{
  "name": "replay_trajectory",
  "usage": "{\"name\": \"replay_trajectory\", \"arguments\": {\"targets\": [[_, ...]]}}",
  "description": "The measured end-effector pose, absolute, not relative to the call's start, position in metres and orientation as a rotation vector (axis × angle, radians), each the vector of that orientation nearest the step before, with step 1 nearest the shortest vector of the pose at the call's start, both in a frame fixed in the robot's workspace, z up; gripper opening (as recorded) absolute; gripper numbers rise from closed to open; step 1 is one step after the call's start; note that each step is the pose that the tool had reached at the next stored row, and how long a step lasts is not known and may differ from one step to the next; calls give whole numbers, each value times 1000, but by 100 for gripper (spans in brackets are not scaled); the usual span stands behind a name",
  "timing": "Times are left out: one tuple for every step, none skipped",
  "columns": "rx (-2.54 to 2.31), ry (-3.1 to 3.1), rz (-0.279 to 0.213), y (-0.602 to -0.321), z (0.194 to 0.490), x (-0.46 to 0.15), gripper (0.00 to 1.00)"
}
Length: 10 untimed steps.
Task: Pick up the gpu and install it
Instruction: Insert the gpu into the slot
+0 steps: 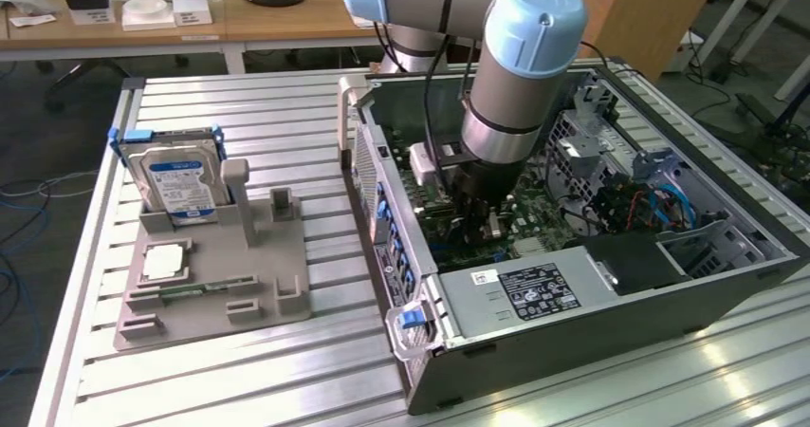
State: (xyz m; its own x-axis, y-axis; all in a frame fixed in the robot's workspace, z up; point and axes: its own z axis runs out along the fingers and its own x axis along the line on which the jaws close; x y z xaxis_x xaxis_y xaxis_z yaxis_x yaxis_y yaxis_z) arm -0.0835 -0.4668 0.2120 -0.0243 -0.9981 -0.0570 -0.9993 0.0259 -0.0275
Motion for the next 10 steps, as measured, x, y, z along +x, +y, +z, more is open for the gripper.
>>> {"name": "replay_trajectory", "arguments": {"targets": [[-2151,2206,31,-467,212,-84,28],[-2151,2206,31,-467,212,-84,28],[-2151,2206,31,-467,212,-84,28],[-2151,2206,31,-467,212,-84,28],[-2151,2206,31,-467,212,-84,28],[-2151,2206,31,-467,212,-84,28],[-2151,2206,31,-467,212,-84,28],[-2151,2206,31,-467,212,-84,28],[-2148,2204,33,-466,211,-84,29],[-2149,2205,32,-467,211,-84,29]]}}
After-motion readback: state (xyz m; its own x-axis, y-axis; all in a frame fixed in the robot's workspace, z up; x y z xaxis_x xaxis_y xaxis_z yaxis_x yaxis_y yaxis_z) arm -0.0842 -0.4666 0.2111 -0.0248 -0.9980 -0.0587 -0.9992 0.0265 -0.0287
